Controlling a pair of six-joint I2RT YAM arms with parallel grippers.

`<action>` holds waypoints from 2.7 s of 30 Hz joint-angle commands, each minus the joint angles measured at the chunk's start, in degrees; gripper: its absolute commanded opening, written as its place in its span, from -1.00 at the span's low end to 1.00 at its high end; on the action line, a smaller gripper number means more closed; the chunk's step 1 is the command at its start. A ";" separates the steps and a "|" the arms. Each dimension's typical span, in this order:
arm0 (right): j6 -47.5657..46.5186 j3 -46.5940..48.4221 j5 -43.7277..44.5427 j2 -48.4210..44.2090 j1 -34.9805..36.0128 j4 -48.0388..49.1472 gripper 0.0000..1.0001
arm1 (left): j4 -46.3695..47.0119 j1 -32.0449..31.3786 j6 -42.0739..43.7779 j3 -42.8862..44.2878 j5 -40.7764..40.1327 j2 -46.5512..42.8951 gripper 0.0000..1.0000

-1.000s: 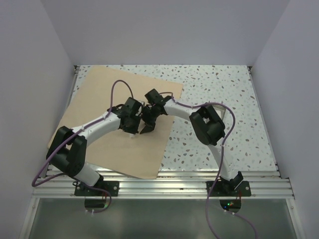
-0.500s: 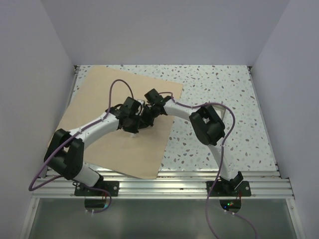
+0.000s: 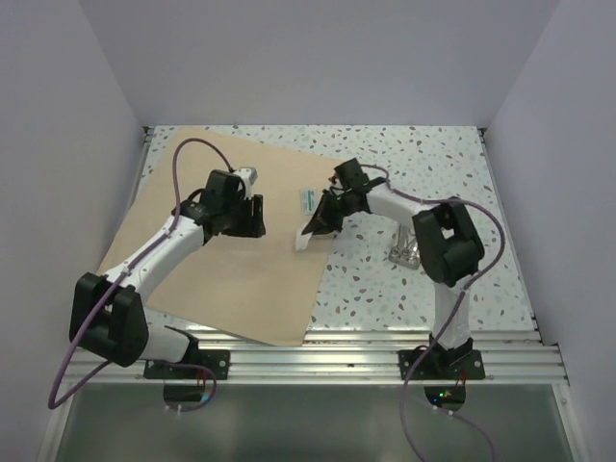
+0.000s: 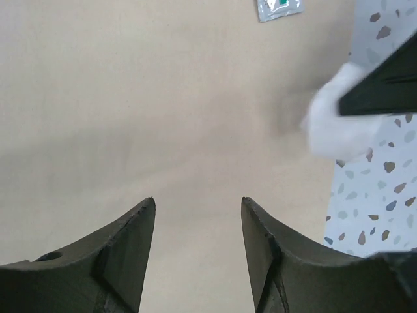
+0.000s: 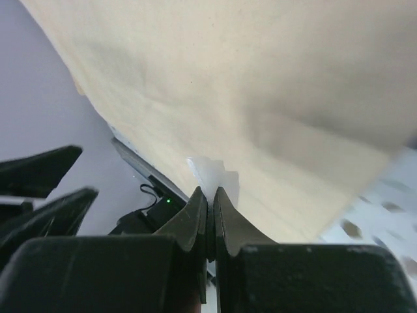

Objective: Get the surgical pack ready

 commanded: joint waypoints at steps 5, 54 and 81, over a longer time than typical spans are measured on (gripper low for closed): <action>-15.45 -10.83 -1.76 -21.40 -21.03 -4.19 -1.00 | 7.47 0.40 -0.24 4.55 7.96 5.84 0.15; -30.66 -11.81 15.39 -28.10 -40.33 -25.20 0.45 | 11.86 0.40 -0.68 40.49 6.12 43.03 0.25; -28.20 -14.01 12.14 -30.74 -27.40 -24.94 0.49 | -10.98 -14.09 -19.49 59.05 -30.43 56.75 0.31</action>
